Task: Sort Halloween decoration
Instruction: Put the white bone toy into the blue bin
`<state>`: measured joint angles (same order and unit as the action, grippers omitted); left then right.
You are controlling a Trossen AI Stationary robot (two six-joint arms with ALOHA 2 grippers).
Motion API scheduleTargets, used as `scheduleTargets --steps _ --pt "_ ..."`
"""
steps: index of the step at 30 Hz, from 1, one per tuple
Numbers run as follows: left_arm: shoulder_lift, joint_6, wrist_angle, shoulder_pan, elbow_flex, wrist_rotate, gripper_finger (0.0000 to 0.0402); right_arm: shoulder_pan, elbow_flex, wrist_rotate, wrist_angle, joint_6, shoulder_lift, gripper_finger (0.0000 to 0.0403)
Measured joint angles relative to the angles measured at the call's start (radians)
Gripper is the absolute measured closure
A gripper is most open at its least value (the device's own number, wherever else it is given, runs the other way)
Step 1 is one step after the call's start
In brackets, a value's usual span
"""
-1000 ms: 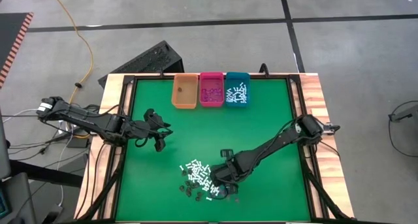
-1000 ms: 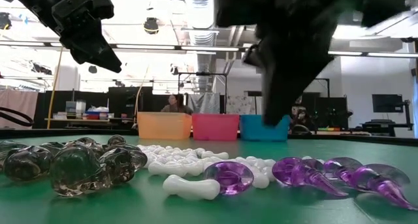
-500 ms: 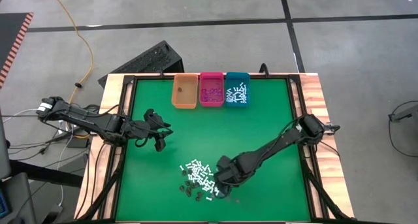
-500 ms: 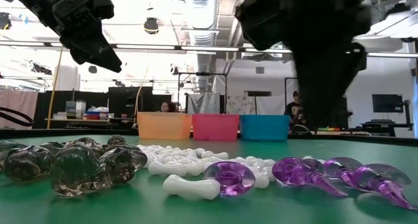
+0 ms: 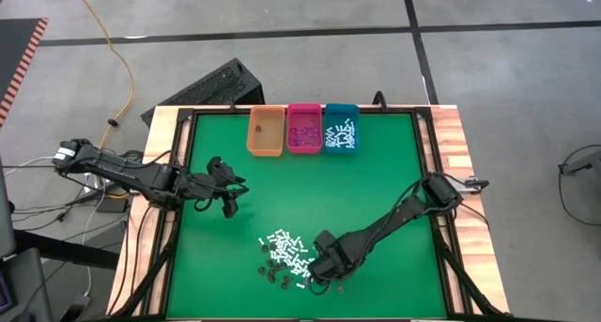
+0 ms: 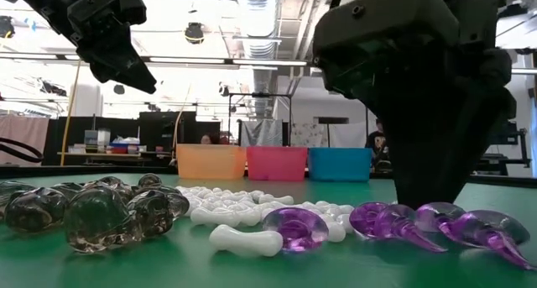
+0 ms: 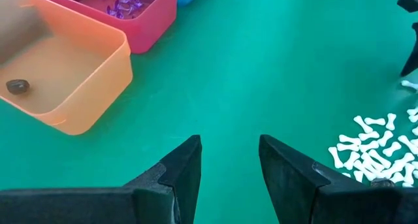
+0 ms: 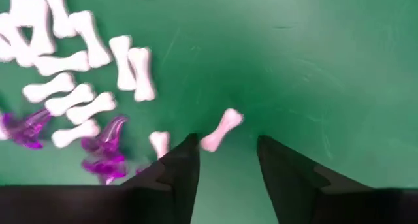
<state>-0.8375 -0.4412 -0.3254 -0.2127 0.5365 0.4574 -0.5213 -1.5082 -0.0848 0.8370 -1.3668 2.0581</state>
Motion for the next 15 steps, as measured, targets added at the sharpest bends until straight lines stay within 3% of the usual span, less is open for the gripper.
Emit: scheduleTargets --steps 6,13,15 --pt "0.000 0.001 0.002 0.000 0.000 0.022 0.0257 0.006 -0.001 -0.019 0.002 0.024 0.007 0.0277" --pt "0.000 0.002 0.001 0.001 0.000 0.026 0.0257 0.040 0.000 -0.027 0.009 0.107 0.008 0.0377" --pt "0.000 0.002 0.001 0.001 0.000 0.025 0.0257 0.046 0.000 -0.029 0.003 0.136 0.008 0.0387"
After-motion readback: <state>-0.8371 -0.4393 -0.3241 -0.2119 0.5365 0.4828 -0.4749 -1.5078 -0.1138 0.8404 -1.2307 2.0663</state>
